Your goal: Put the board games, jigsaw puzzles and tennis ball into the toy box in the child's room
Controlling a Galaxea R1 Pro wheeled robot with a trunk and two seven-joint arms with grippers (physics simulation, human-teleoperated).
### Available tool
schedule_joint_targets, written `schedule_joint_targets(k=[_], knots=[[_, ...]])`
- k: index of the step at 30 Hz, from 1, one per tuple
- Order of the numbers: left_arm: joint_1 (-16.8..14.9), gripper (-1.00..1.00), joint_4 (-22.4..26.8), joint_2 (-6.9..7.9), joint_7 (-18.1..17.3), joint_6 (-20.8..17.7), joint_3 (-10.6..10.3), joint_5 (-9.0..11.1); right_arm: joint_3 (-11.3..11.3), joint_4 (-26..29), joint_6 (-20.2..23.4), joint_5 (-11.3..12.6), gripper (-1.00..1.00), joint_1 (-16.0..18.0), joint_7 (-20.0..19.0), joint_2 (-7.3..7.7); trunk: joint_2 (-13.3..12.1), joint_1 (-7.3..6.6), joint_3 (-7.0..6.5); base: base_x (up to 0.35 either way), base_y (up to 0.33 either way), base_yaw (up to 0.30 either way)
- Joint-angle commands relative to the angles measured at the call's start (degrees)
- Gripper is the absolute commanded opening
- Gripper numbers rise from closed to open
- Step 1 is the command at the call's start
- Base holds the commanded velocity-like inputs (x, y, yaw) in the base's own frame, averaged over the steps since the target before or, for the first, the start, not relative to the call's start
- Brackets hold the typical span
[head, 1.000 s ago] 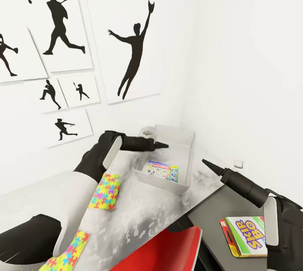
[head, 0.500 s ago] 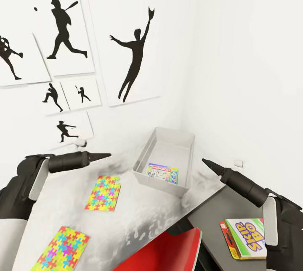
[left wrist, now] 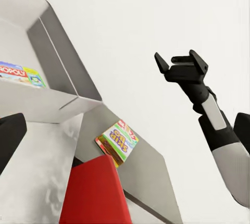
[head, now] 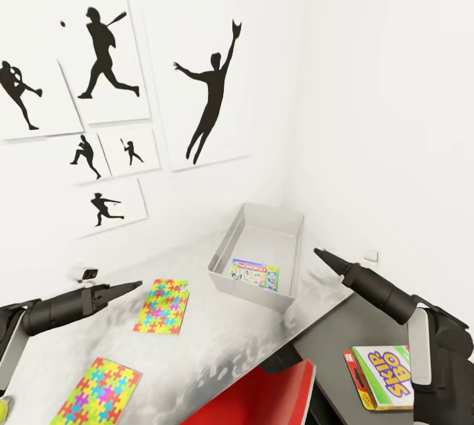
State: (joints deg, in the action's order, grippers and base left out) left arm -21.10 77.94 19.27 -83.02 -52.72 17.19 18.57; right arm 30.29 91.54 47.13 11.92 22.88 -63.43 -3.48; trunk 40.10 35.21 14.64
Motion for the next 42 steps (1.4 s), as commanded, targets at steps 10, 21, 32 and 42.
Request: schedule_joint_targets(k=[10,21,32,42], knots=[[0.79,1.0,0.53,-0.03,-3.57,0.15,3.08,-0.47,0.08,-0.05,-3.36,0.12,1.0,0.06,0.31,-0.27,0.07,0.01,0.05,0.0,0.0,0.0],[0.8,1.0,0.54,0.06,-3.89,0.24,3.55,-0.48,0.03,-0.05,-3.44,0.12,1.0,0.06,0.19,-0.3,0.07,0.01,-0.4,-0.022,0.0,0.0],[0.8,1.0,0.54,0.08,-3.99,0.25,3.64,-0.29,0.03,-0.05,-3.56,0.12,1.0,0.06,0.03,-0.3,0.07,0.01,-1.41,-0.264,0.0,0.0],[0.8,1.0,0.54,0.15,-4.6,0.25,4.31,-0.47,0.03,-0.05,-3.7,0.12,1.0,0.06,-0.02,-0.3,0.07,0.01,-2.36,-0.315,0.024,0.0]])
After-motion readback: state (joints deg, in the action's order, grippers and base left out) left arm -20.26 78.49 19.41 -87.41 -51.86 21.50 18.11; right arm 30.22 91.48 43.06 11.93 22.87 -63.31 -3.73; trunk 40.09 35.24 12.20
